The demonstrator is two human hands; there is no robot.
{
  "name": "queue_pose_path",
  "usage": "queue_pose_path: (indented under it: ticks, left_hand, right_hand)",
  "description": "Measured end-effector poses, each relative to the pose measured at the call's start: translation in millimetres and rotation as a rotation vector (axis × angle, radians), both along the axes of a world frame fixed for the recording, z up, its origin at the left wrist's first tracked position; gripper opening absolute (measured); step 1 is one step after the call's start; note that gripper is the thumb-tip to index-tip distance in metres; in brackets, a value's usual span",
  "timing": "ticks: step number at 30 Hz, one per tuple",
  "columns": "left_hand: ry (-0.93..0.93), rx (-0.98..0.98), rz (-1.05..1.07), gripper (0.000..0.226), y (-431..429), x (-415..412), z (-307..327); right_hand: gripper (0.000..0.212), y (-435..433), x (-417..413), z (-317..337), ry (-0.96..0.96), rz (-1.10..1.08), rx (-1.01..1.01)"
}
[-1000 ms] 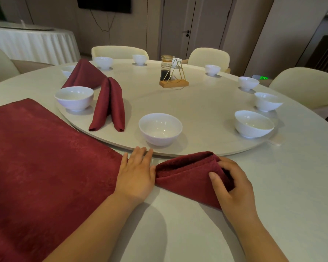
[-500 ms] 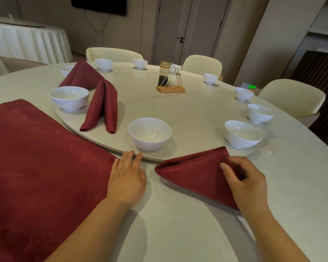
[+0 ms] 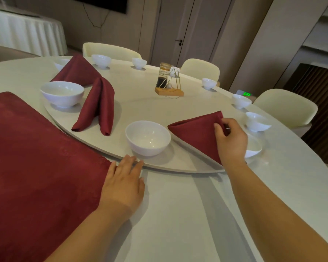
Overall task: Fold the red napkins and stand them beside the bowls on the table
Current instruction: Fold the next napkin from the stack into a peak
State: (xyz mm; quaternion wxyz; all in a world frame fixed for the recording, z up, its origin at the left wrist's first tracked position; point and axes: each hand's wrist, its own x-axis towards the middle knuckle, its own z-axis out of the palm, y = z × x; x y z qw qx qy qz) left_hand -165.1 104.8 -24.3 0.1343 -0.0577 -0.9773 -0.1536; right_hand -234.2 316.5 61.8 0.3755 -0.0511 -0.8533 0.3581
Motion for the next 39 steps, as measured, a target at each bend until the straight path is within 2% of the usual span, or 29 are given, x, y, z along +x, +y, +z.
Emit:
queue_pose_path:
  ticks: [7,14,19,24,33,39]
  left_hand:
    - [0.112,-0.054,-0.084,0.050,-5,1,-12]
    - [0.077,-0.062,-0.103,0.050,-5,-3,-11]
    - [0.140,-0.050,-0.104,0.049,-5,-3,-15]
    - [0.283,-0.036,-0.066,0.049,-4,-7,-25]
    - [0.371,-0.034,-0.042,0.048,-2,-9,-24]
    - [0.388,-0.030,-0.045,0.048,-2,-11,-26]
  right_hand:
    - [0.024,-27,-30,-16,-0.032,0.028,-0.018]
    - [0.030,-28,-30,-26,-0.119,0.070,0.111]
    - [0.034,-10,-12,-29,-0.243,0.043,0.162]
    - [0.025,4,5,-45,-0.239,0.018,0.167]
    - [0.030,-11,-5,-50,-0.231,0.009,0.146]
    - [0.024,-14,-5,-56,-0.203,0.081,0.146]
